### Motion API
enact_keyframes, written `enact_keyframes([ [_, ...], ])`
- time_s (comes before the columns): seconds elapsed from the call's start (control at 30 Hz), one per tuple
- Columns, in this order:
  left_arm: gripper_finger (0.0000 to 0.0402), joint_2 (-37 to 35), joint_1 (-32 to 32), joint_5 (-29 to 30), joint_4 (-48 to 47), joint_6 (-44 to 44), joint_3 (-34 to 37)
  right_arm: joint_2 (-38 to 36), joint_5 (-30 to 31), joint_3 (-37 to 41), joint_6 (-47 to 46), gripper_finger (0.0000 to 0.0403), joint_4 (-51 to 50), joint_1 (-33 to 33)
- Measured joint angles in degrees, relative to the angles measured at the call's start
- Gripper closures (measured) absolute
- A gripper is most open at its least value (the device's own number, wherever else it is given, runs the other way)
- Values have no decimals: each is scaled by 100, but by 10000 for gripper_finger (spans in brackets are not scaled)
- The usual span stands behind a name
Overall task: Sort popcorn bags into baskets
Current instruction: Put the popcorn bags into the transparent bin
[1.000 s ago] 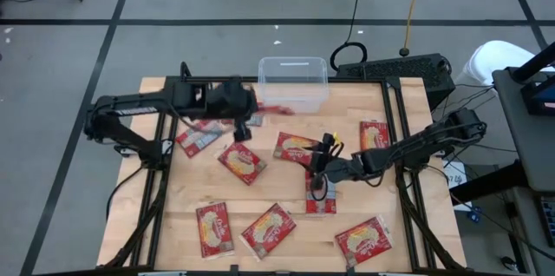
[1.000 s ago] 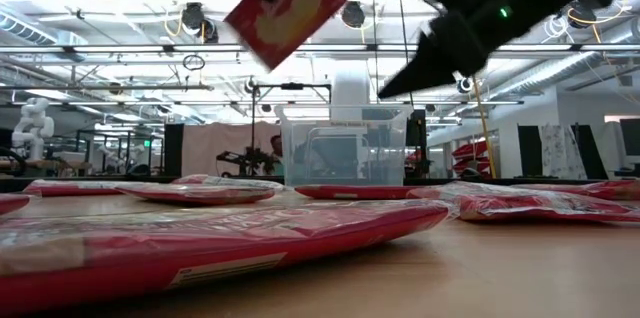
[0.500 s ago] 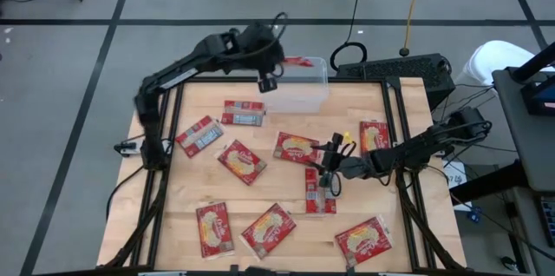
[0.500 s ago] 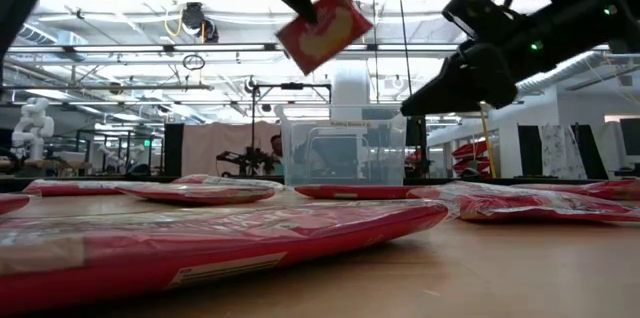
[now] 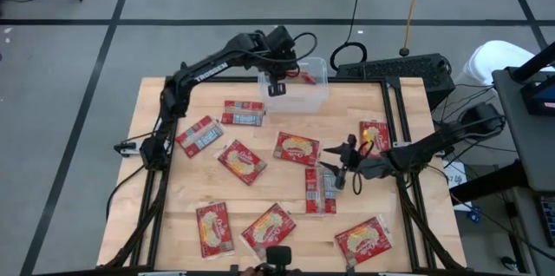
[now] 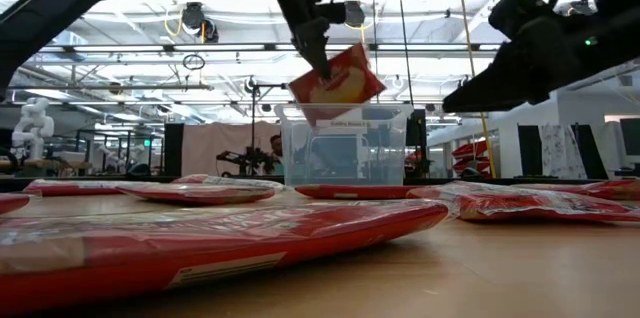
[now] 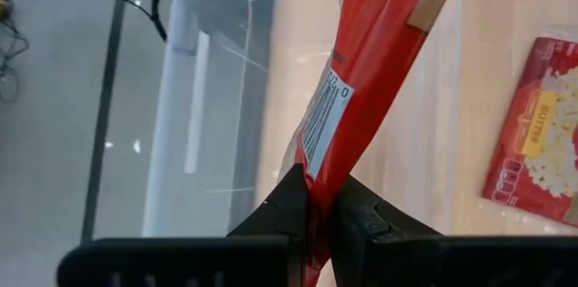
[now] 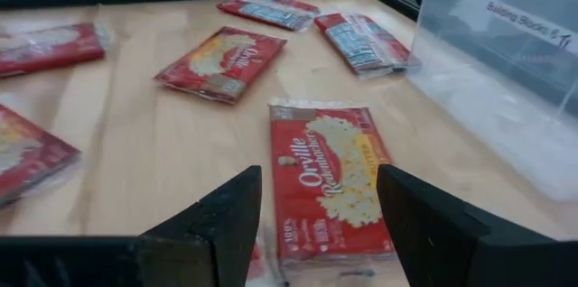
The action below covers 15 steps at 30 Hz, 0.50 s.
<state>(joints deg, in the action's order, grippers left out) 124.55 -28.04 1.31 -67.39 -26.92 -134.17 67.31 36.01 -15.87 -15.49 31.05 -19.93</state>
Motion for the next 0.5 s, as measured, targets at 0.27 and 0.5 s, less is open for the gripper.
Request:
enact_keyframes([
  [0.27, 371, 289, -136, -327, -10, 52, 0, -120, -4, 69, 19, 191, 4, -180],
  [0.5, 370, 494, -147, -440, -212, 129, 7, -118, -4, 69, 107, 191, 0, -234],
])
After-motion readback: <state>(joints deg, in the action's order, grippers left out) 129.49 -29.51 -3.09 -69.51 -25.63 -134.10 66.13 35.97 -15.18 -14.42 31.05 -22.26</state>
